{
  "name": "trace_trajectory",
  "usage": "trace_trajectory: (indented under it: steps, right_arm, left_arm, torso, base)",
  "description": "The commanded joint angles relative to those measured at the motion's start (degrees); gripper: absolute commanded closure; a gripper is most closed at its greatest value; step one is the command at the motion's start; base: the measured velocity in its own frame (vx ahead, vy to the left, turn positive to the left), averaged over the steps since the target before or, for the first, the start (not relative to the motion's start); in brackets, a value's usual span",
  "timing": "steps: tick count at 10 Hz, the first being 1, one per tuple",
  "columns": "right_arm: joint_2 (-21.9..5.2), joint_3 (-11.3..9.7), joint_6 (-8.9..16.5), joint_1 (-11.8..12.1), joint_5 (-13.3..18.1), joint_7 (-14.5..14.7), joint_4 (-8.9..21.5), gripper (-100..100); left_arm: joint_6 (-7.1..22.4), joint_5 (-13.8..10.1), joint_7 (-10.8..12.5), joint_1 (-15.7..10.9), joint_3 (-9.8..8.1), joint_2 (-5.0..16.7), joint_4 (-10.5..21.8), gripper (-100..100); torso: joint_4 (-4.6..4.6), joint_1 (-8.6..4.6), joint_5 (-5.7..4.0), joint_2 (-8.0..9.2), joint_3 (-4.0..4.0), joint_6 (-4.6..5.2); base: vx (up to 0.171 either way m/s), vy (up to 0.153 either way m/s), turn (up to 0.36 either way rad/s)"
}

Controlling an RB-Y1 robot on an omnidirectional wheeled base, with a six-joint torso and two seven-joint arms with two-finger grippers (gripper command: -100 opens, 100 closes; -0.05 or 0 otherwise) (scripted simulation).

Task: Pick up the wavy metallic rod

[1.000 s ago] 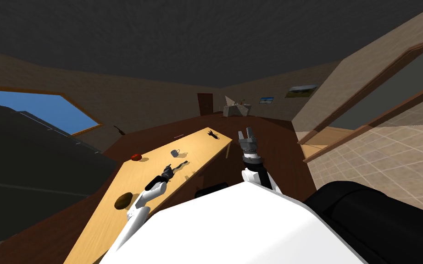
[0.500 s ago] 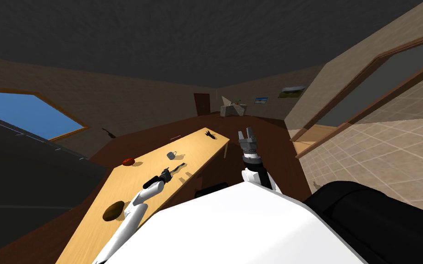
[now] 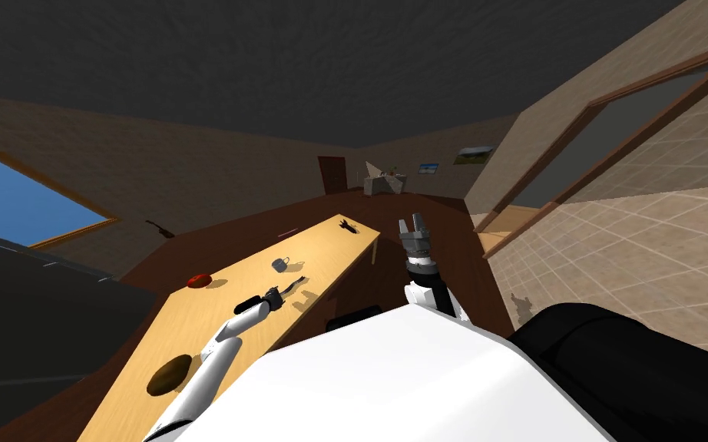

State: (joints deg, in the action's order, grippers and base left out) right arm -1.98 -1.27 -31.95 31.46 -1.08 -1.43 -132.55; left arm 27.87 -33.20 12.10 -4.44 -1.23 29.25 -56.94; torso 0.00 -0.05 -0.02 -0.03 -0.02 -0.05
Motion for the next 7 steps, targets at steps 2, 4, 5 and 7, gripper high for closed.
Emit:
trace_trajectory:
  steps: [2,4,5,7]
  right_arm:
    - [0.0,0.0,0.0,0.0,0.0,0.0,0.0,0]
    - [0.0,0.0,0.0,0.0,0.0,0.0,0.0,0]
    - [0.0,0.0,0.0,0.0,0.0,0.0,0.0,0]
    - [0.0,0.0,0.0,0.0,0.0,0.0,0.0,0]
  left_arm:
    - [2.9,-1.8,1.0,-2.2,-0.1,1.4,4.4,-100]
    - [4.7,-2.9,1.6,-3.4,-0.17,2.4,6.9,-100]
    - [6.2,-3.9,2.1,-4.5,-0.24,3.3,9.6,-100]
    - [7.9,-4.9,2.6,-5.6,-0.29,4.2,11.9,-100]
  torso:
    - [-0.01,0.01,0.0,0.01,0.0,-0.04]
    - [0.0,0.0,0.0,0.02,0.01,-0.04]
    - [0.0,0.0,0.0,0.01,0.0,-0.01]
    - [-0.01,-0.01,0.0,-0.01,-0.01,-0.04]
  base:
    - [0.011,-0.009,-0.082]
    - [0.009,-0.008,-0.107]
    - [0.016,-0.01,-0.188]
    - [0.015,-0.008,-0.078]
